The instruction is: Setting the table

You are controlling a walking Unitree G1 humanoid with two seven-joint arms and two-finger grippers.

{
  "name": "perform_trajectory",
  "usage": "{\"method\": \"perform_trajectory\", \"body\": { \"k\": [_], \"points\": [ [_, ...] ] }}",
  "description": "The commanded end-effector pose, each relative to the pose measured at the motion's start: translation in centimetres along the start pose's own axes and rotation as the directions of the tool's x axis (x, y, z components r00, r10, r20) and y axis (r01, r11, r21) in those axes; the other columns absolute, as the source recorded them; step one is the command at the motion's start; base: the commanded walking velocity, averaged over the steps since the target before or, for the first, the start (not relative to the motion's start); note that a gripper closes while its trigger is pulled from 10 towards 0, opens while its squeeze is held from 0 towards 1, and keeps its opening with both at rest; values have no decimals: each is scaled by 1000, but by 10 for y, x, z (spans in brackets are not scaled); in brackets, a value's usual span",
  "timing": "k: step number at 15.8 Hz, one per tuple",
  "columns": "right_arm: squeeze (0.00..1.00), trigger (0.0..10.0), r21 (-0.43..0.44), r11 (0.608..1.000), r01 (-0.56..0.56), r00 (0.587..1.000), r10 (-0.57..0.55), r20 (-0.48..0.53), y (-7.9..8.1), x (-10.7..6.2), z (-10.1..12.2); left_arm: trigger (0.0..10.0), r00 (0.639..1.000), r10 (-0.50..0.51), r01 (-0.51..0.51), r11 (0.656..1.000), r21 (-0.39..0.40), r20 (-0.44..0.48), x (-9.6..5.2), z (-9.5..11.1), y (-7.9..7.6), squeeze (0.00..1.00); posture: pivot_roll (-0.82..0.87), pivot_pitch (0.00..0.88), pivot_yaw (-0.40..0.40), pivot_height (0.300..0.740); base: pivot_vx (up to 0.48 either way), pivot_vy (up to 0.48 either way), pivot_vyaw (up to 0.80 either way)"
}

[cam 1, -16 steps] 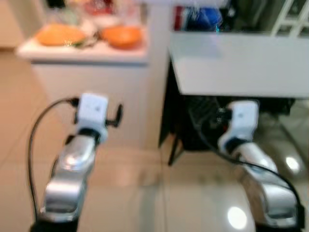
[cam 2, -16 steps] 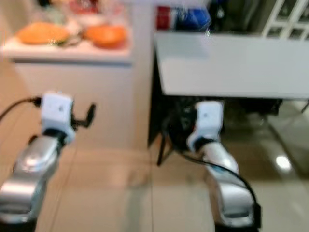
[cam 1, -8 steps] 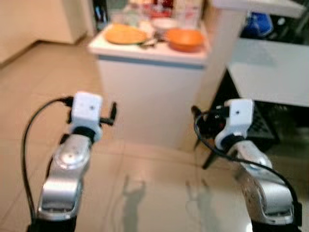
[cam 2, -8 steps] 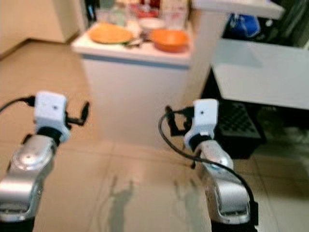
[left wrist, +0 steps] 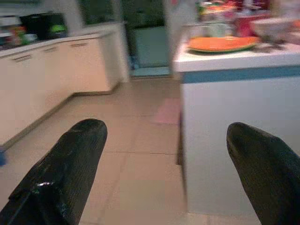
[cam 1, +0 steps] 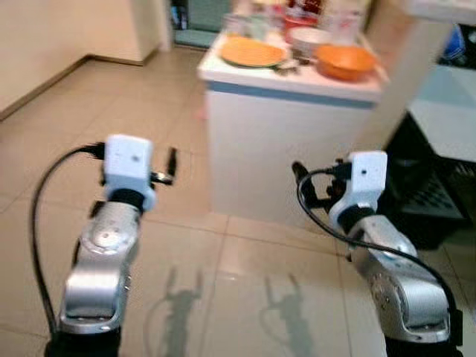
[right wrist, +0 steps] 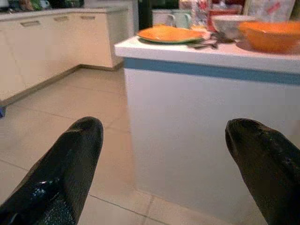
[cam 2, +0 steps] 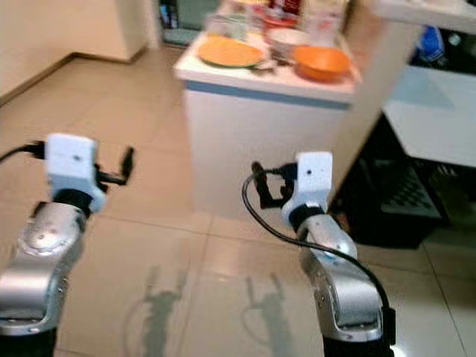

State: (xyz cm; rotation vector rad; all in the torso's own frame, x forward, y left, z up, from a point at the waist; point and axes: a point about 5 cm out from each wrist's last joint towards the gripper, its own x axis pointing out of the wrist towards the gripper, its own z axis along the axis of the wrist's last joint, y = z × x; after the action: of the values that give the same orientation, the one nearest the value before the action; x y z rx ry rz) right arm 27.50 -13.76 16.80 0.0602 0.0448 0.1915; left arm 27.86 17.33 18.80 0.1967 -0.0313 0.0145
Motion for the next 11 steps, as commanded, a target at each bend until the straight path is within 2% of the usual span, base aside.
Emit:
{"method": "perform_trajectory", "body": {
  "k": [1, 3, 10, 11],
  "points": [
    [0, 10000, 4, 998, 59, 998, -59, -14, -12, -2, -2, 10000, 1000, -18, 19, 1000, -2, 15, 2, 5, -8, 0, 32, 0, -25, 740, 0, 0, 0],
    [0, 10000, 13, 996, 83, 997, -83, -13, -15, -1, -1, 10000, 999, -25, 25, 1000, 0, 47, 4, 11, -9, 0, 34, 0, -26, 740, 0, 0, 0],
    [0, 10000, 6, 998, 55, 998, -55, 13, -11, 3, 6, 10000, 999, 12, -12, 1000, -11, 51, 5, 13, -4, 0, 37, 0, -31, 740, 0, 0, 0],
    [0, 10000, 4, 999, 52, 998, -53, 16, -10, 3, 8, 10000, 998, 11, -10, 1000, -13, 57, 5, 14, -5, 0, 36, 0, -31, 740, 274, 0, 0]
  ]
}}
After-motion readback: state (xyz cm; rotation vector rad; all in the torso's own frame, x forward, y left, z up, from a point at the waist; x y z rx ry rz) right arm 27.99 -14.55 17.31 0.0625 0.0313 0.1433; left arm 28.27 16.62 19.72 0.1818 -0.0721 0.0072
